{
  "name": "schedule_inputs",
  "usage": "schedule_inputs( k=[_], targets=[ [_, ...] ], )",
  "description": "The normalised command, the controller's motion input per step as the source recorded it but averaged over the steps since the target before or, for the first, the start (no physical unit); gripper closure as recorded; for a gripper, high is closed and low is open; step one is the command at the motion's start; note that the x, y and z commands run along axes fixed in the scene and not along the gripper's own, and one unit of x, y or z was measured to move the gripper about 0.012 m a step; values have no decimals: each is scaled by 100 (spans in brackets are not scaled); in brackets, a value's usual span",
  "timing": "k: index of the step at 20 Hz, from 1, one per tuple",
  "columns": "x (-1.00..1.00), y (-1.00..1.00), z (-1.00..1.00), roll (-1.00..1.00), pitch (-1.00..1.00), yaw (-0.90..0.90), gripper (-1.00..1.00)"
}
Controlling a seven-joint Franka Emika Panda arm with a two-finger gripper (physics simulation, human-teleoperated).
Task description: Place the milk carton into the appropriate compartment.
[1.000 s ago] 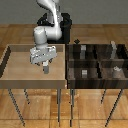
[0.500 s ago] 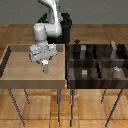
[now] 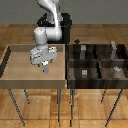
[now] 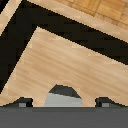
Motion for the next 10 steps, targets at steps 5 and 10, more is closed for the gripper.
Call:
schedule_inputs(
  k=[5,10],
  targets=[
    [0,0,0,0,0,0,100],
    [0,0,20,0,0,0,100]
  ],
)
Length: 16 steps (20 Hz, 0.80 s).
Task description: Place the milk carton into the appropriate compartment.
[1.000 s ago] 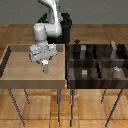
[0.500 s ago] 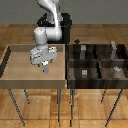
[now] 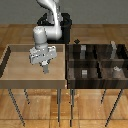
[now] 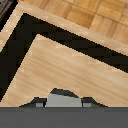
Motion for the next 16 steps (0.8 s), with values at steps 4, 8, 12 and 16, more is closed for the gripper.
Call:
schedule_inputs(
  k=[4,8,12,16],
  targets=[
    [0,0,75,0,0,0,100],
    [0,0,100,0,0,0,100],
    [0,0,100,0,0,0,100],
    [0,0,100,0,0,0,100]
  ],
)
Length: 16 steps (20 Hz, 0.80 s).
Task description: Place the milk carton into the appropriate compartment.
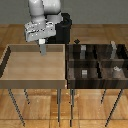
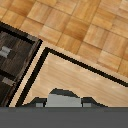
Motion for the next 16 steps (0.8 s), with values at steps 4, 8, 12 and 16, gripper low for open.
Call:
schedule_inputs(
  k=[4,8,12,16],
  targets=[
    [0,31,50,0,0,0,100],
    [0,100,0,0,0,0,100],
    [0,100,0,0,0,0,100],
    [0,100,0,0,0,0,100]
  ],
)
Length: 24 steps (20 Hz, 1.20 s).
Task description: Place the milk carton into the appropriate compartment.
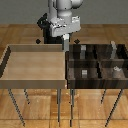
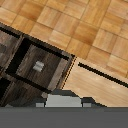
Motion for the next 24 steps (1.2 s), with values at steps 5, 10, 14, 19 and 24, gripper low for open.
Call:
schedule_inputs(
  k=[5,10,14,19,24],
  targets=[
    [0,80,0,0,0,0,100],
    [-80,0,0,0,0,0,100],
    [-100,4,0,0,0,0,100],
    [0,60,0,0,0,0,100],
    [-20,40,0,0,0,0,100]
  ],
)
